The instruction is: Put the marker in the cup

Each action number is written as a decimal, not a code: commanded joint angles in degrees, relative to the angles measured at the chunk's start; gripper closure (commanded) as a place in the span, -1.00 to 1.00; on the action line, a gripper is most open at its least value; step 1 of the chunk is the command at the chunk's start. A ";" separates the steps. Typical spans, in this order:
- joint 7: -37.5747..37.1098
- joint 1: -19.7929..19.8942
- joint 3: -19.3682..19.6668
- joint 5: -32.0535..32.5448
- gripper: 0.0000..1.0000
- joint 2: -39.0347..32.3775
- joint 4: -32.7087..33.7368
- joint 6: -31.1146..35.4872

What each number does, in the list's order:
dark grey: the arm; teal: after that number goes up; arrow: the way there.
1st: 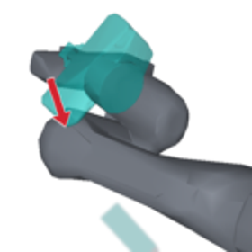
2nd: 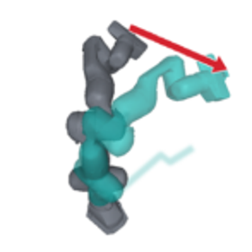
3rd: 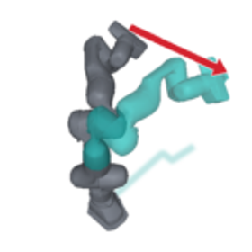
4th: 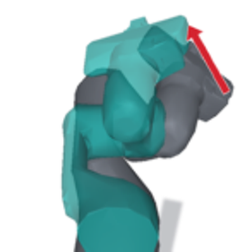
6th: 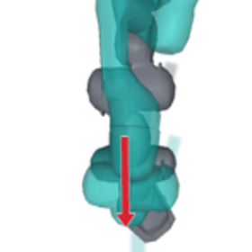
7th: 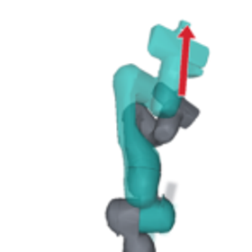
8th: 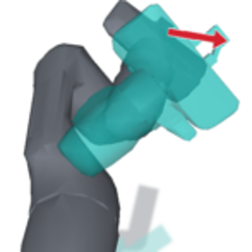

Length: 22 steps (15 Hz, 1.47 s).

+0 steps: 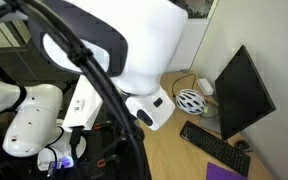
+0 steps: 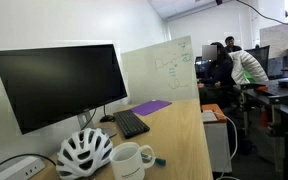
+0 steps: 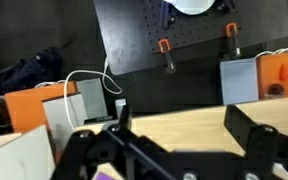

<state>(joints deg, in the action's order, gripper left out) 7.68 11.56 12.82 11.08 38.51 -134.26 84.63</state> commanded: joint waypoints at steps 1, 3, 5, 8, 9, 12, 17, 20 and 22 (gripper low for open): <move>-0.24 -0.55 0.39 0.19 -1.00 0.01 0.15 -0.16; -2.97 -0.40 -0.34 -0.58 -1.00 -0.22 -0.84 2.31; -7.47 -0.32 -1.54 -2.28 -1.00 -0.19 -3.17 7.39; -14.80 -1.14 -3.55 -7.97 -1.00 -3.28 -6.93 15.80; -16.53 -1.65 -4.57 -9.73 -1.00 -4.41 -8.61 20.21; -20.46 -3.52 -9.35 -10.98 -1.00 -9.83 -12.86 34.03; -28.77 -7.41 -17.55 -9.09 -1.00 -23.14 -15.99 53.82; -34.74 -8.76 -20.01 -8.20 -1.00 -30.62 -14.48 57.72; -33.43 -9.88 -19.13 -9.06 -1.00 -29.65 -15.78 57.20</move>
<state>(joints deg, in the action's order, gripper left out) -25.72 2.56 -7.25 1.85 8.74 -150.06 141.99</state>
